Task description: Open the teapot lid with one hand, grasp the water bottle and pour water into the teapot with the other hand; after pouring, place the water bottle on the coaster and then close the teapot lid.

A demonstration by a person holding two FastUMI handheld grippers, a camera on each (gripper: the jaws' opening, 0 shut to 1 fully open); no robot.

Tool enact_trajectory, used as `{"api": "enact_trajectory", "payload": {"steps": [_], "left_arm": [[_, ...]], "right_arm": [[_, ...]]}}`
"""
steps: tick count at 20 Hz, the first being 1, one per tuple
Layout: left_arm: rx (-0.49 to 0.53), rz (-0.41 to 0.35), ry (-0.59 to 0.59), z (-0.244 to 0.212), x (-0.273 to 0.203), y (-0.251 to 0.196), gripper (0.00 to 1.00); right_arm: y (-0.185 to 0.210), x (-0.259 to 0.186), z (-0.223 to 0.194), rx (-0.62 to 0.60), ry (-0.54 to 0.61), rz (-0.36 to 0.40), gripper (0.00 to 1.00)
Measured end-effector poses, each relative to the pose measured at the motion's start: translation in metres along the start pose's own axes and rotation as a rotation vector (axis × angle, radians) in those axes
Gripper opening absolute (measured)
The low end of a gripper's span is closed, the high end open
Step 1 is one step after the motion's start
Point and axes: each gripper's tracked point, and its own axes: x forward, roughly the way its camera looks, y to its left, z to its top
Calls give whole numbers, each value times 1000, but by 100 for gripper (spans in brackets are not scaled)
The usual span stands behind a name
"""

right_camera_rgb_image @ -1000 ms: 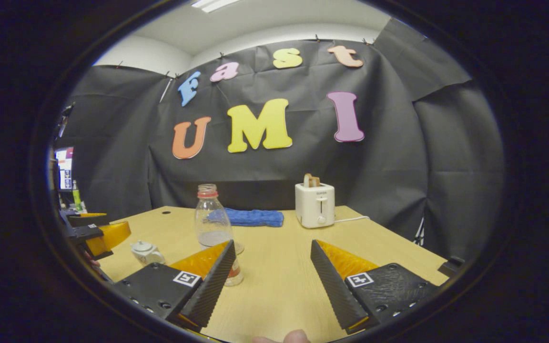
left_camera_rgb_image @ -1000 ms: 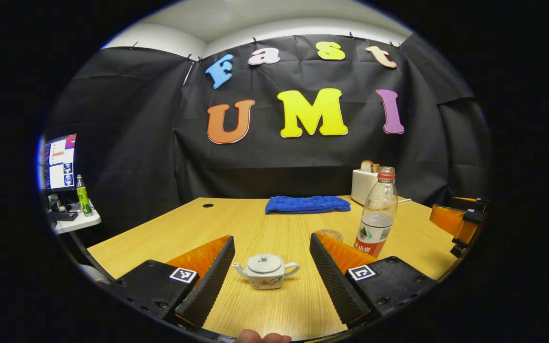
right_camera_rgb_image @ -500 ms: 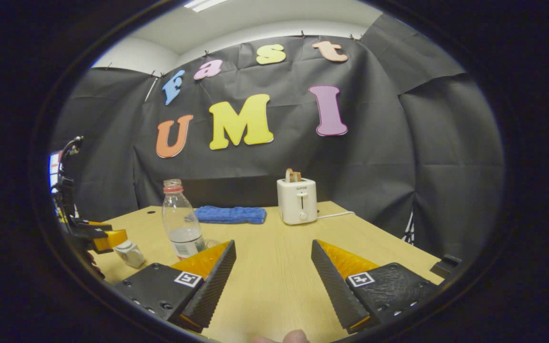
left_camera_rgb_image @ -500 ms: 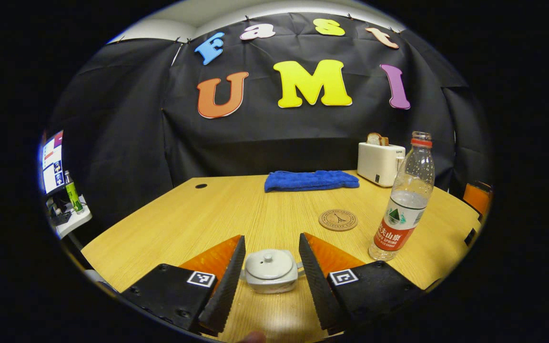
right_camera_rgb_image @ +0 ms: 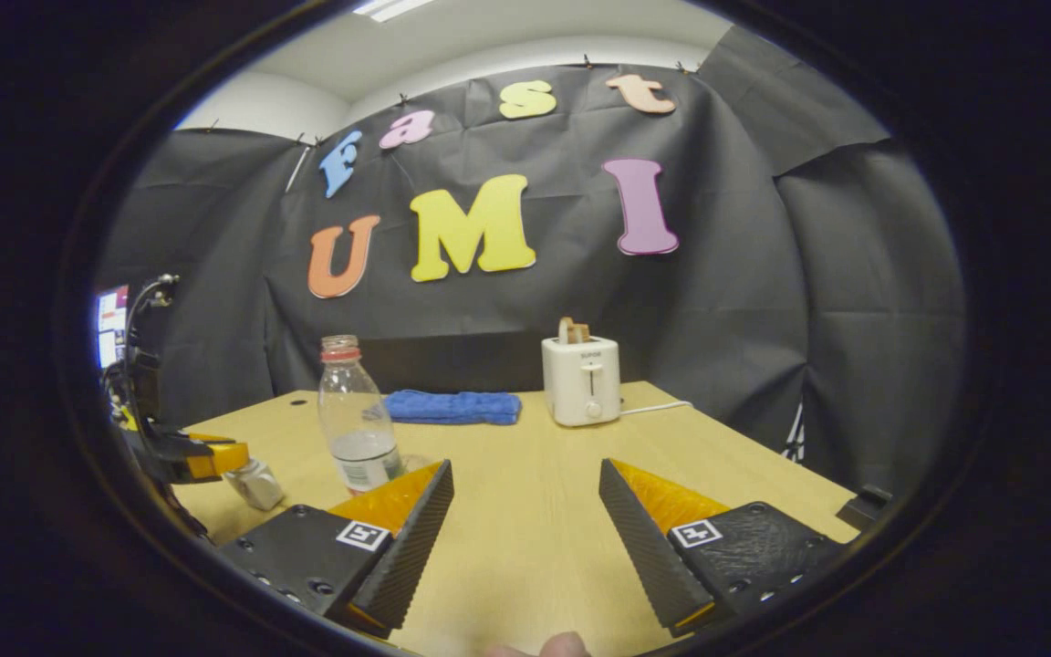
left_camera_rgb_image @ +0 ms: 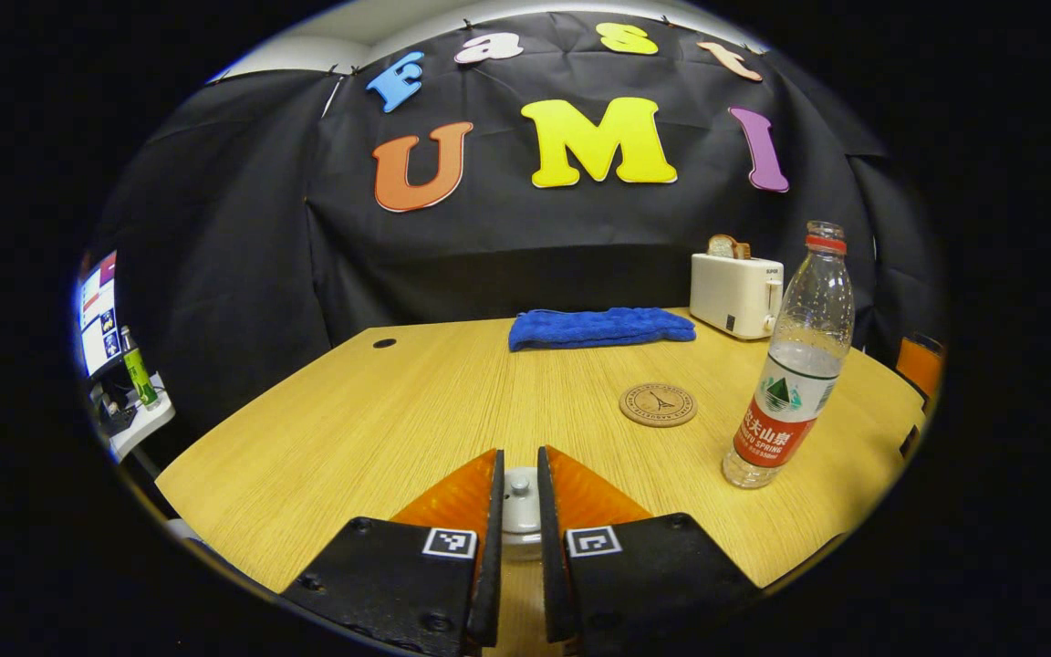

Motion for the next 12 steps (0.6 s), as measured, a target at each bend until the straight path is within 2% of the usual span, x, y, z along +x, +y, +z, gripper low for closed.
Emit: {"api": "enact_trajectory", "payload": {"steps": [4,7,12], "left_arm": [[-22,-30,-14,3,2,-1,7],[-53,-60,-23,6,1,-2,4],[-71,-80,-63,26,-9,1,3]], "right_arm": [[30,2,-11,-32,43,101,96],[50,6,-18,-73,63,158,96],[71,17,-25,-134,66,194,96]]}}
